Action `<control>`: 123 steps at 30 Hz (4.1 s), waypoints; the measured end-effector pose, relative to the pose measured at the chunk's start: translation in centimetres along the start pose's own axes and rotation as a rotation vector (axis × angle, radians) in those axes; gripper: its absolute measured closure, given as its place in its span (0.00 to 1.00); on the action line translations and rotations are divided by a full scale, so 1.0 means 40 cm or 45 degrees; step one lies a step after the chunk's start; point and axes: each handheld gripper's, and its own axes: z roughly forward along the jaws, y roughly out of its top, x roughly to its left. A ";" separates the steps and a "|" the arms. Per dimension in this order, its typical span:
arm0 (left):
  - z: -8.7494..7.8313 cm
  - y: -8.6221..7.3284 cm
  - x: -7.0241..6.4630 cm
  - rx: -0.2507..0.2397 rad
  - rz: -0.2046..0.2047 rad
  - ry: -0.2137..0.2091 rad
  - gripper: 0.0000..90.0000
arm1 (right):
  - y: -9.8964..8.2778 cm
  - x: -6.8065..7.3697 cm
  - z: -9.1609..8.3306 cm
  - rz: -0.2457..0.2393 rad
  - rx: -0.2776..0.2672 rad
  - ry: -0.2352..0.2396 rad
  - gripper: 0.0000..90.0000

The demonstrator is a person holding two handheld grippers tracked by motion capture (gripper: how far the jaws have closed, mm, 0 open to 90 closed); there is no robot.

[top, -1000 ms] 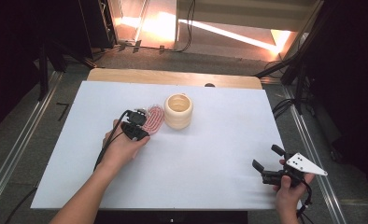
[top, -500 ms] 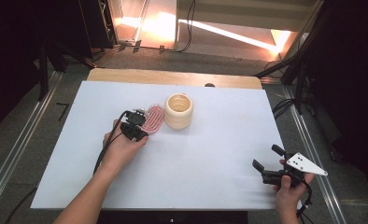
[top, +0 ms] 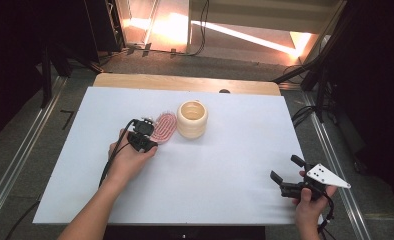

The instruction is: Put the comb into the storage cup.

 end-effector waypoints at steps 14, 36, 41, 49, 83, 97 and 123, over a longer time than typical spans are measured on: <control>-0.016 -0.004 0.020 -0.044 -0.024 -0.033 0.79 | 0.000 0.001 0.000 -0.005 0.000 -0.002 0.00; -0.065 -0.022 0.040 -0.306 -0.064 -0.035 0.79 | 0.013 0.011 -0.002 -0.007 -0.003 0.014 0.00; -0.078 -0.026 0.044 -0.351 -0.073 -0.043 0.79 | 0.029 0.021 -0.001 -0.018 -0.011 0.031 0.00; -0.101 -0.038 0.049 -0.443 -0.074 -0.076 0.79 | 0.072 0.044 0.014 -0.007 -0.032 0.107 0.00; -0.143 -0.072 0.024 -0.659 -0.047 -0.165 0.79 | 0.235 0.140 0.161 0.039 -0.042 0.315 0.00; -0.150 -0.068 -0.011 -0.722 -0.013 -0.187 0.79 | 0.267 0.170 0.213 0.084 -0.025 0.368 0.00; -0.153 -0.066 -0.078 -0.817 0.041 -0.215 0.79 | 0.309 0.220 0.308 0.205 -0.005 0.450 0.00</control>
